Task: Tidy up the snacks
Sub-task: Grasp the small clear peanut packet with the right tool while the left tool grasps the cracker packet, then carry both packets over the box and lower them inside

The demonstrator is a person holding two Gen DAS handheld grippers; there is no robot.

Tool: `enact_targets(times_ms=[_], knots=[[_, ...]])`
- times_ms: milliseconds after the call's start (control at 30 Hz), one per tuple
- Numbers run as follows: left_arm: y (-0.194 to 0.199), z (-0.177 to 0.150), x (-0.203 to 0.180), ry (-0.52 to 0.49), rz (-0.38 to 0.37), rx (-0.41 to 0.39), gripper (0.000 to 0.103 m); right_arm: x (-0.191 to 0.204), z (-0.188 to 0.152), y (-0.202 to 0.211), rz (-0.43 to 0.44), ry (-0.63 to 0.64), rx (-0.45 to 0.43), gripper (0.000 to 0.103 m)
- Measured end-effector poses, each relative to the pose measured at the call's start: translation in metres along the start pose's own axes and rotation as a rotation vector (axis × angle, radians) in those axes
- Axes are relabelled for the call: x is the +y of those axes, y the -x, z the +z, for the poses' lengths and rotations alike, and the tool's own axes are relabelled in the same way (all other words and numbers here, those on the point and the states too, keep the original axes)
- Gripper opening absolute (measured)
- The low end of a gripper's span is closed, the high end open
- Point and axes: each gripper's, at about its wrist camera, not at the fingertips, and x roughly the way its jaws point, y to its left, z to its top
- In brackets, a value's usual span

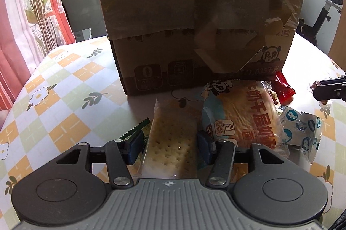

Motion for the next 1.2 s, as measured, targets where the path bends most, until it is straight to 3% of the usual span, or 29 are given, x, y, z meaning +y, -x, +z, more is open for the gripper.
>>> enact_targets(times_ms=[100, 267, 600, 900, 1200], knots=[[0.001, 0.0, 0.0, -0.006, -0.012, -0.008, 0.05, 0.003, -0.001, 0.001, 0.002, 0.002, 0.0, 0.018], [0.012, -0.005, 0.01, 0.047, -0.03, -0.018, 0.049, 0.004, -0.001, 0.004, 0.004, 0.002, -0.008, 0.018], [0.065, 0.007, 0.03, 0.141, -0.035, -0.16, 0.049, 0.011, 0.008, 0.013, 0.017, 0.024, -0.047, 0.018], [0.123, 0.056, 0.043, 0.167, -0.018, -0.365, 0.049, 0.028, 0.056, 0.041, 0.054, 0.106, -0.179, 0.018], [0.146, 0.14, 0.04, 0.133, -0.061, -0.493, 0.049, 0.037, 0.133, 0.063, 0.091, 0.161, -0.291, 0.018]])
